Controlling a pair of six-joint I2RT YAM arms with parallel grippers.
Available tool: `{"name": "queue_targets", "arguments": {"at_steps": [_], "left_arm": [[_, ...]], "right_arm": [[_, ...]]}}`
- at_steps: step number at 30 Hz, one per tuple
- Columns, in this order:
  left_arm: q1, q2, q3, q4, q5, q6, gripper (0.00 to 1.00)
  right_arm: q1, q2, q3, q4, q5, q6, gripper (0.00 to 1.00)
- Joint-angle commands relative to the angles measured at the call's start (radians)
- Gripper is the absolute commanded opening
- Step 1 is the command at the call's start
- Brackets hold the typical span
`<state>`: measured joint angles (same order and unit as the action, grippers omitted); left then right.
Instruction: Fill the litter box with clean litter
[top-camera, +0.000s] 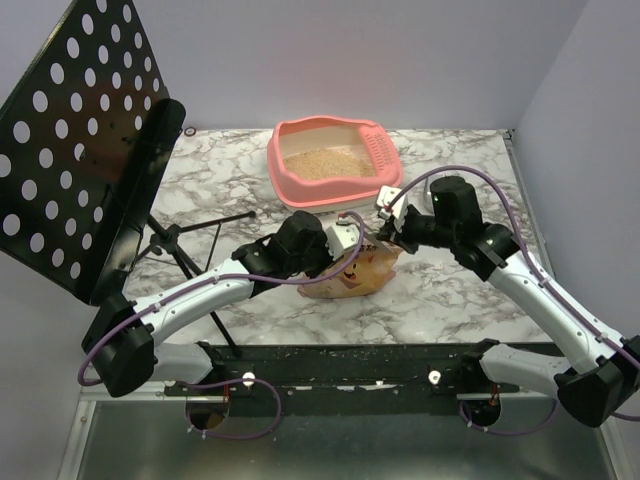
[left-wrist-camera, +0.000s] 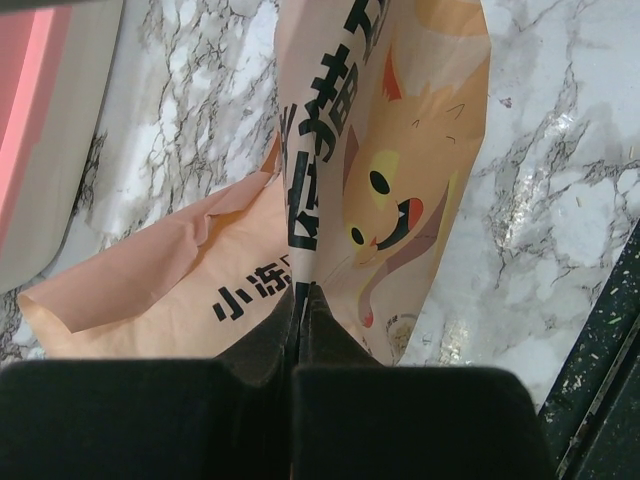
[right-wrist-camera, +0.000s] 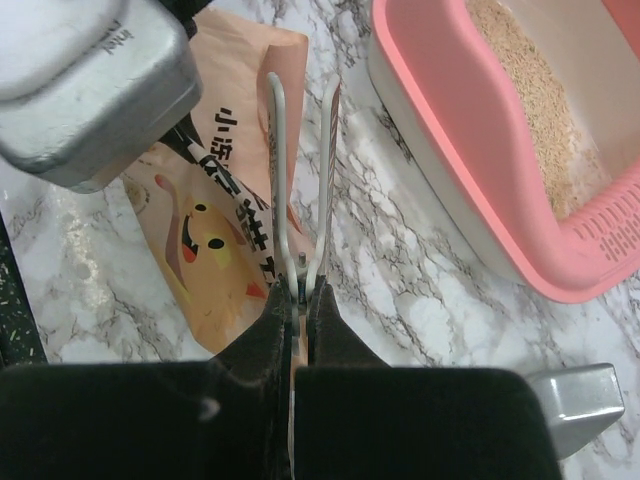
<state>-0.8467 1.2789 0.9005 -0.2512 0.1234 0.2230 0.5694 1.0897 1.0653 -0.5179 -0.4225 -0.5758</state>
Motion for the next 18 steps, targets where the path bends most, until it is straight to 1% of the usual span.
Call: {"name": "queue_targets", "arguments": {"at_steps": [1, 7, 11, 18], "left_arm": [[-0.008, -0.039, 0.002, 0.006, -0.042, -0.004, 0.0], [-0.014, -0.044, 0.003, 0.003, -0.044, -0.005, 0.0], [-0.014, -0.044, 0.009, -0.002, -0.064, -0.008, 0.0], [-0.014, -0.069, 0.002, 0.012, -0.071, -0.01, 0.0]], "right_arm": [[-0.013, 0.035, 0.053, -0.025, -0.035, -0.05, 0.0], [-0.013, 0.082, 0.09, -0.146, 0.034, -0.121, 0.0], [-0.013, 0.091, 0.094, -0.226, 0.014, -0.17, 0.0], [-0.013, 0.107, 0.05, -0.266, 0.042, -0.219, 0.0]]}}
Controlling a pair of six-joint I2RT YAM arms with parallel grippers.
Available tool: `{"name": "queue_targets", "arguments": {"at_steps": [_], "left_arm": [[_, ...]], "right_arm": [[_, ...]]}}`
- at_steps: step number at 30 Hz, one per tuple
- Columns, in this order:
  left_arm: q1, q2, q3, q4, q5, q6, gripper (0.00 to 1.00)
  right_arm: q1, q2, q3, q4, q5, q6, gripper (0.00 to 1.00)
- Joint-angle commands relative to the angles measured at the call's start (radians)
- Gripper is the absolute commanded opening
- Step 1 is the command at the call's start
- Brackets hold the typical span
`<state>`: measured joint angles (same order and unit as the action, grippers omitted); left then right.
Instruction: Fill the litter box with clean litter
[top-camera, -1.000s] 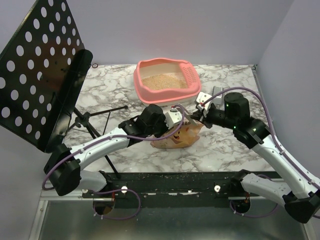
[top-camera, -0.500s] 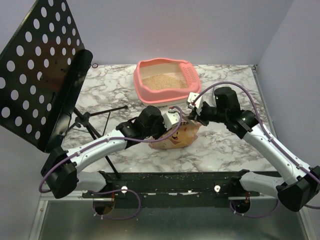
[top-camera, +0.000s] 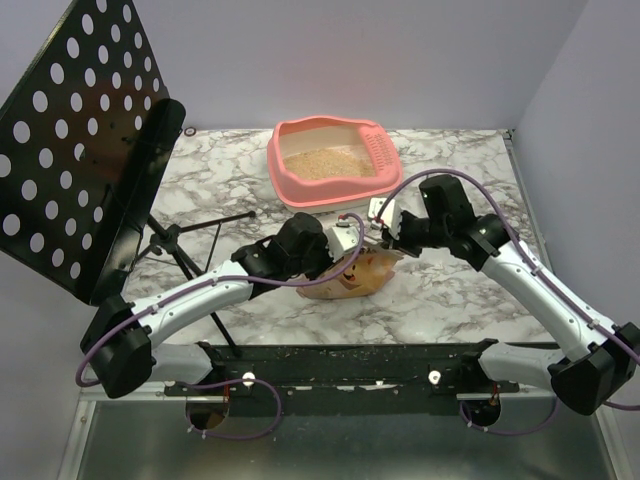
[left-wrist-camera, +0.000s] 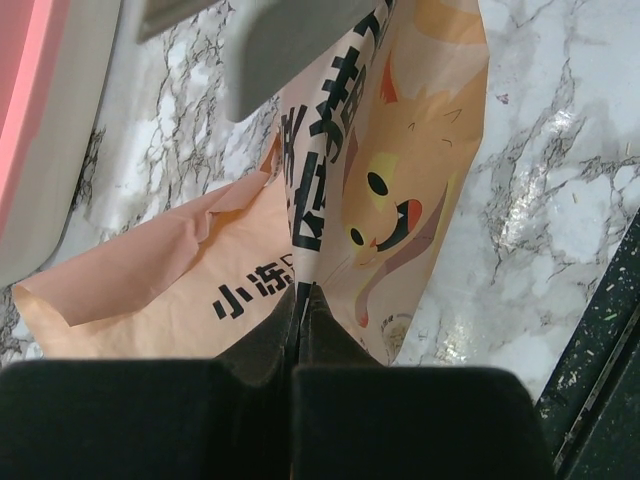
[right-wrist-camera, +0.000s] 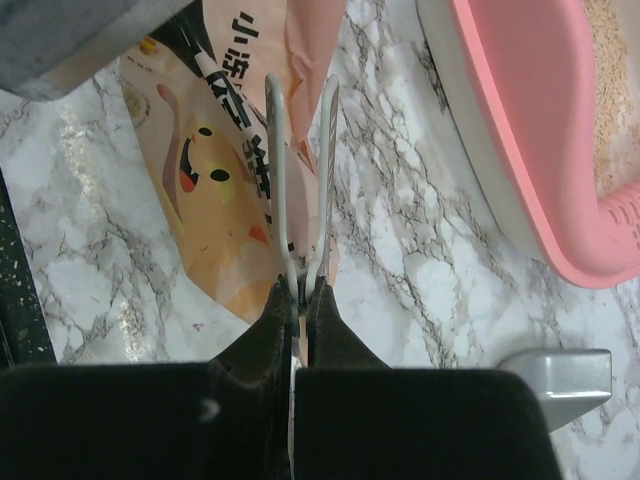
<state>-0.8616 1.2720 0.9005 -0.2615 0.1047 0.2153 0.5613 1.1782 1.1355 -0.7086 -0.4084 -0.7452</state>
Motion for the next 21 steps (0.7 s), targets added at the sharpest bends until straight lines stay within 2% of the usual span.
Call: {"name": "queue_targets", "arguments": {"at_steps": [1, 11, 21], "left_arm": [[0.001, -0.062, 0.0, 0.022, -0.051, -0.002, 0.0], [-0.002, -0.071, -0.002, 0.024, -0.046, 0.001, 0.0], [-0.004, -0.062, 0.005, 0.021, -0.048, 0.002, 0.0]], "right_arm": [[-0.003, 0.023, -0.029, -0.068, 0.022, -0.055, 0.0], [0.006, 0.083, -0.088, 0.011, -0.04, -0.109, 0.0], [0.071, 0.133, -0.082, 0.029, 0.023, -0.143, 0.0]]}}
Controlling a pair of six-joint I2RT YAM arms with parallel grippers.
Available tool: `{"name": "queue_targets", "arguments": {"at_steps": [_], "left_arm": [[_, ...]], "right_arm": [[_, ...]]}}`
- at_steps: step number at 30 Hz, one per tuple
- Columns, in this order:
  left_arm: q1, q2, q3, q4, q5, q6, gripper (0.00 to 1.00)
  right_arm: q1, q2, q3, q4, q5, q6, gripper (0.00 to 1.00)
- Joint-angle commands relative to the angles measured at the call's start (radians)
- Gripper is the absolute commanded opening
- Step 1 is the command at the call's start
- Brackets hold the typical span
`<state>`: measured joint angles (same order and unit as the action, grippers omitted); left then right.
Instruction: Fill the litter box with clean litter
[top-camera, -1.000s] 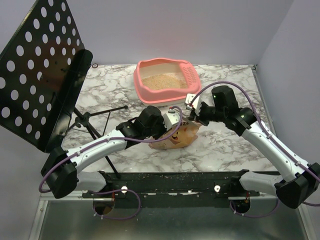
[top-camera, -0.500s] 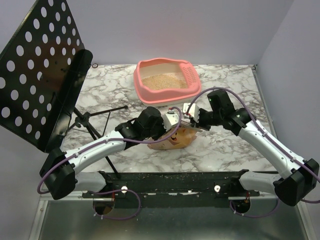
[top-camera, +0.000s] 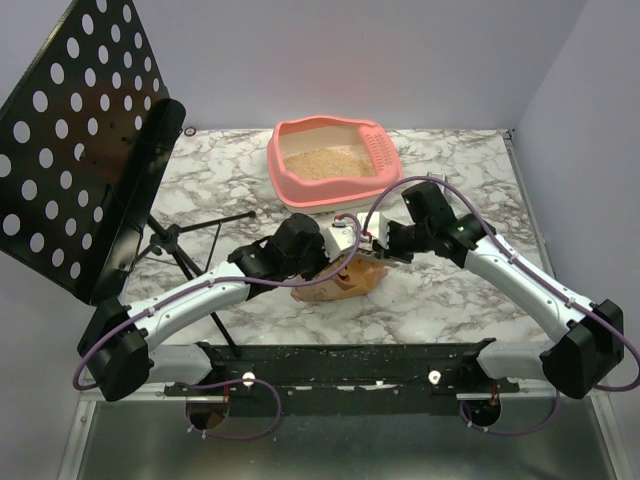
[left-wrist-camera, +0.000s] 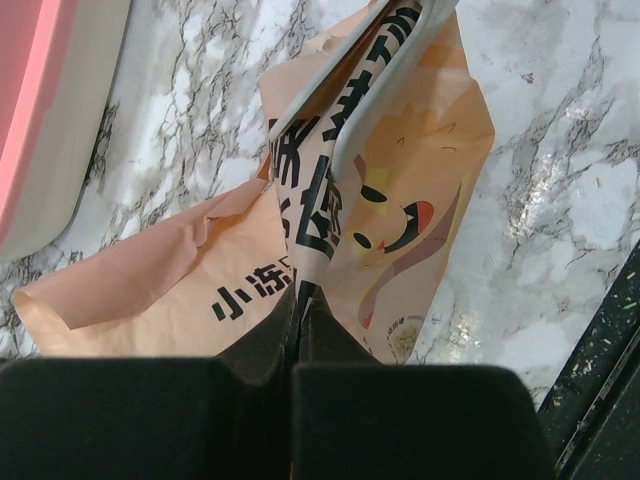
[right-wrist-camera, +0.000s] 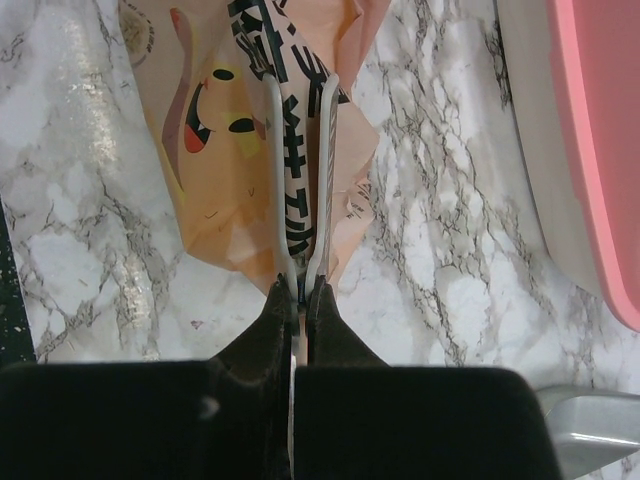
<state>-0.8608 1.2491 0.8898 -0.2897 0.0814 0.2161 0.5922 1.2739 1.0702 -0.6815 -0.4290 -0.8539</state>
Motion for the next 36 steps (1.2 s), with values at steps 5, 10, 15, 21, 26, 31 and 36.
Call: {"name": "queue_targets", "arguments": {"at_steps": [5, 10, 15, 21, 26, 31, 36], "left_arm": [[-0.003, -0.036, 0.018, 0.047, -0.022, 0.002, 0.0], [-0.003, -0.036, 0.018, 0.049, -0.025, 0.0, 0.0], [-0.004, -0.037, 0.018, 0.047, -0.028, 0.002, 0.0], [-0.003, -0.028, 0.023, 0.043, -0.023, 0.0, 0.0], [-0.003, -0.03, 0.021, 0.043, -0.028, 0.002, 0.0], [-0.003, -0.031, 0.023, 0.049, -0.034, 0.0, 0.0], [-0.003, -0.036, 0.04, 0.049, -0.054, -0.011, 0.07]], "right_arm": [[0.054, 0.039, -0.019, 0.052, 0.016, -0.019, 0.0], [0.057, 0.062, 0.005, 0.065, -0.075, 0.01, 0.01], [0.055, 0.061, -0.001, 0.054, -0.148, 0.003, 0.19], [0.055, 0.013, -0.032, 0.082, -0.168, 0.015, 0.33], [0.055, -0.004, -0.029, 0.097, -0.131, 0.03, 0.9], [0.055, -0.077, -0.033, 0.164, -0.054, 0.084, 1.0], [0.055, -0.201, -0.032, 0.299, 0.025, 0.261, 1.0]]}}
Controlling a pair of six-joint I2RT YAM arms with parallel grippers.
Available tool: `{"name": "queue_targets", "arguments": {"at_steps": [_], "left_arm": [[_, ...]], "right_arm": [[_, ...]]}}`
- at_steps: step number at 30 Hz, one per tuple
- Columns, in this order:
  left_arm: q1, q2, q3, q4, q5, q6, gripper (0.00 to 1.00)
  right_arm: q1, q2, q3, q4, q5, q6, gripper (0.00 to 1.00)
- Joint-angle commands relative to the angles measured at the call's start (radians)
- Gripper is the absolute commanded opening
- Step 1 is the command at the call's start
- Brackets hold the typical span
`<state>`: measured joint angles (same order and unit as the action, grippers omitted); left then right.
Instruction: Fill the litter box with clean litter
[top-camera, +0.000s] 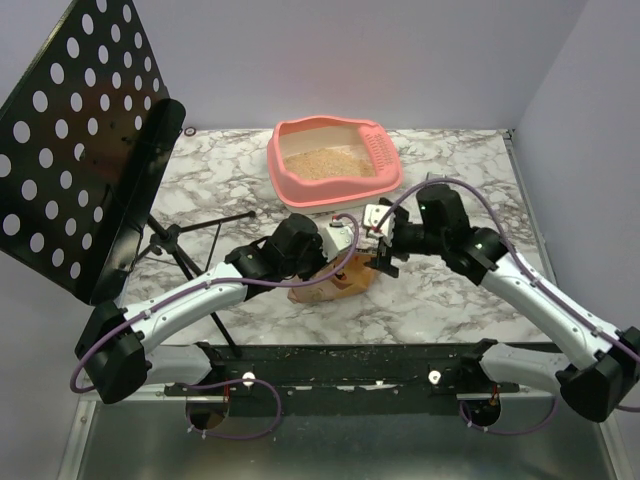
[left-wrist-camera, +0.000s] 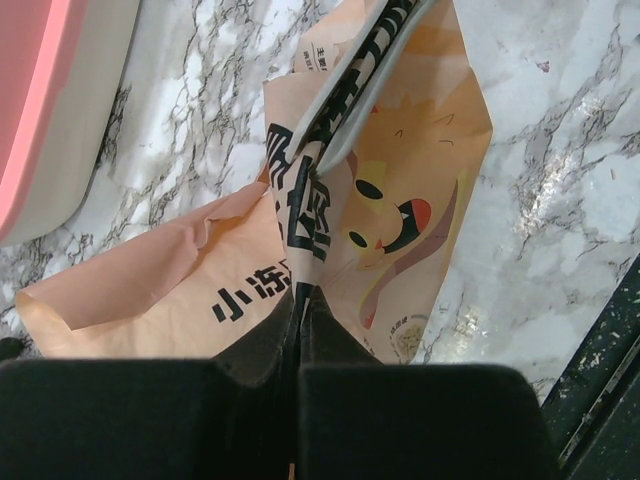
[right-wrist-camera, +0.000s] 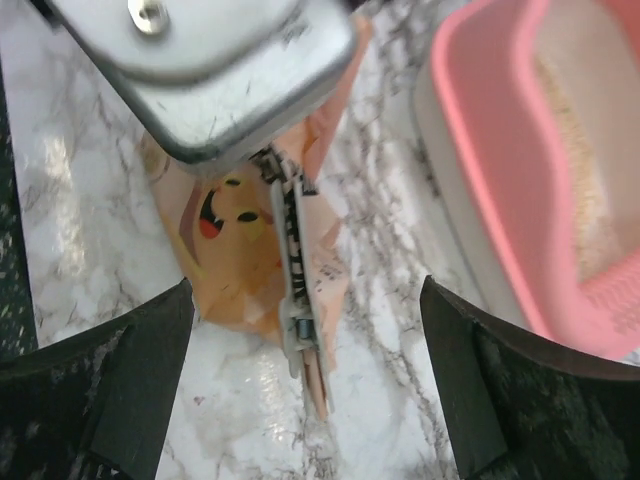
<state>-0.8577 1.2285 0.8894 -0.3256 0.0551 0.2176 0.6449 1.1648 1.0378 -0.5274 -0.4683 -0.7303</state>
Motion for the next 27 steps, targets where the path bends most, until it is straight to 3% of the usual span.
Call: {"name": "queue_targets", "arguments": {"at_steps": [1, 4, 8, 10, 13, 16, 18, 19, 24, 27], "left_arm": [[-0.006, -0.015, 0.052, 0.077, -0.023, -0.017, 0.11], [-0.006, -0.006, 0.095, 0.042, -0.017, -0.026, 0.18], [-0.006, -0.006, 0.146, -0.009, -0.009, -0.029, 0.34], [-0.006, -0.018, 0.16, -0.023, 0.009, -0.026, 0.39], [-0.006, -0.049, 0.195, -0.038, 0.002, -0.02, 0.45], [-0.006, -0.069, 0.235, -0.047, -0.075, -0.037, 0.54], [-0.006, -0.076, 0.258, -0.047, -0.138, -0.047, 0.74], [-0.006, -0.078, 0.266, -0.044, -0.177, -0.05, 0.98], [-0.003, -0.078, 0.319, -0.006, -0.339, -0.072, 0.99], [-0.003, -0.099, 0.319, 0.063, -0.397, -0.083, 0.99]], "right_arm": [[0.002, -0.112, 0.001, 0.167, 0.094, 0.191, 1.0], [0.002, -0.152, 0.027, 0.204, 0.227, 0.356, 1.0], [0.002, -0.162, 0.126, 0.136, 0.462, 0.556, 1.0], [0.001, -0.174, 0.137, 0.133, 0.465, 0.557, 1.0], [0.002, -0.214, 0.078, 0.236, 0.618, 0.659, 1.0], [0.002, -0.206, 0.108, 0.233, 0.726, 0.727, 1.0], [0.002, -0.206, 0.137, 0.237, 0.781, 0.799, 1.0], [0.002, -0.215, 0.142, 0.248, 0.809, 0.848, 1.0], [0.002, -0.286, 0.033, 0.424, 0.846, 0.934, 1.0], [0.002, -0.274, 0.047, 0.422, 0.859, 0.954, 1.0]]}}
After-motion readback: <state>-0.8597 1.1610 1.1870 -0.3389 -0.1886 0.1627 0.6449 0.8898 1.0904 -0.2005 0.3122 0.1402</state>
